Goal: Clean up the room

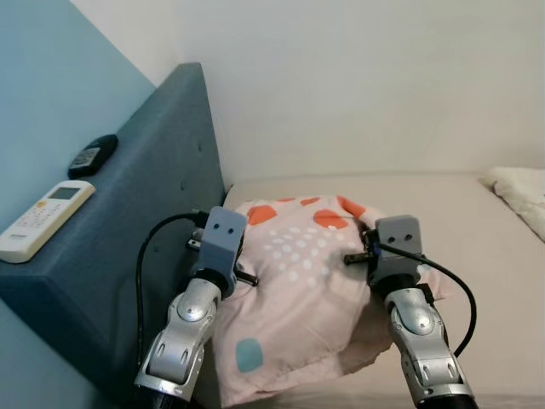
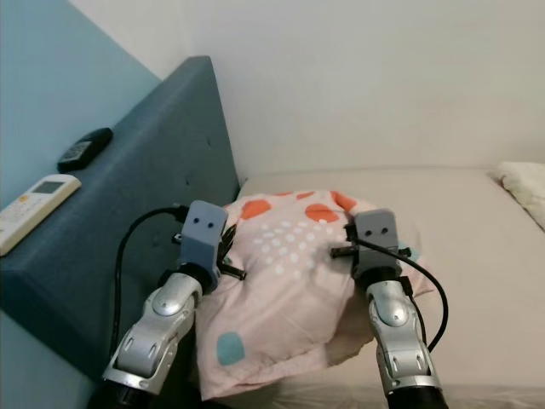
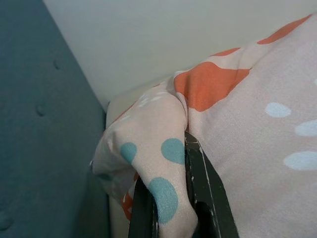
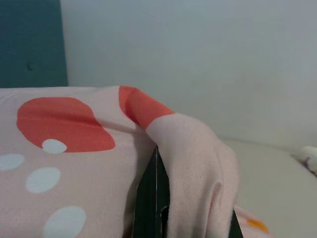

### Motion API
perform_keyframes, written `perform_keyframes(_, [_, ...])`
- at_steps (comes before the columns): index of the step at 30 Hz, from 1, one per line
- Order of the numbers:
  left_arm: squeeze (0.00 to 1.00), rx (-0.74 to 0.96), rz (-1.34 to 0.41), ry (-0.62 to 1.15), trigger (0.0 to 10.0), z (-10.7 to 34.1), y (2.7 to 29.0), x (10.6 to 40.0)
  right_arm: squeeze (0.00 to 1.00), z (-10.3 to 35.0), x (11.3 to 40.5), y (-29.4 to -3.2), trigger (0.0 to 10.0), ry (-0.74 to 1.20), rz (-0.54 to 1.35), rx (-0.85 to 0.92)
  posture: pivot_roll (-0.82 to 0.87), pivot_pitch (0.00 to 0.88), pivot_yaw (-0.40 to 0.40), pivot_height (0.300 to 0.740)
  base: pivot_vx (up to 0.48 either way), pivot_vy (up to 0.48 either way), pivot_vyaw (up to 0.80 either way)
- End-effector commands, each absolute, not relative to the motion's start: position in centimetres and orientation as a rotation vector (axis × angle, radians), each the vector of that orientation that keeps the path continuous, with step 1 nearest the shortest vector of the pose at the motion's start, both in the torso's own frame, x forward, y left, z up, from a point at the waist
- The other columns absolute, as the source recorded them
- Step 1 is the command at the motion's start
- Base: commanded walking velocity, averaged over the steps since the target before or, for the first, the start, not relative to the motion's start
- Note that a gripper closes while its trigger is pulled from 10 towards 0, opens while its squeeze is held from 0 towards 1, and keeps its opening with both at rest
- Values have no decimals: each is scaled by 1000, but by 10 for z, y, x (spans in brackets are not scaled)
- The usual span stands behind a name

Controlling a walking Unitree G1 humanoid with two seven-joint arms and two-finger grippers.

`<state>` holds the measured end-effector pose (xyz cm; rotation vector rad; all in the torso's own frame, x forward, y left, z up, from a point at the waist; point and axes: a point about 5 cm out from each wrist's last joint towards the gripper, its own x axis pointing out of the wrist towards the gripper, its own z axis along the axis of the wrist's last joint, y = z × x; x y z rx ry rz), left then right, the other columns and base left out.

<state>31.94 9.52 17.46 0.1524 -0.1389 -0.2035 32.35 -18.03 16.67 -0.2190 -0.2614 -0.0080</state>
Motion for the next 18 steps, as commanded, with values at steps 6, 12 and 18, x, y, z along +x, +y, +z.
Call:
perform_keyframes(6, [0,174,-133,-164,10000,179,107,322,0,175,325,-188,10000,-303,-50,-207,-5,100,26,740,0,0,0])
perform_keyframes(12, [0,169,-152,-159,10000,178,106,323,0,176,325,-187,10000,-303,-45,-204,-9,102,26,740,0,0,0])
perform_keyframes(18, [0,159,-178,-158,10000,177,103,323,0,174,325,-187,10000,-297,-39,-201,-13,102,27,740,0,0,0])
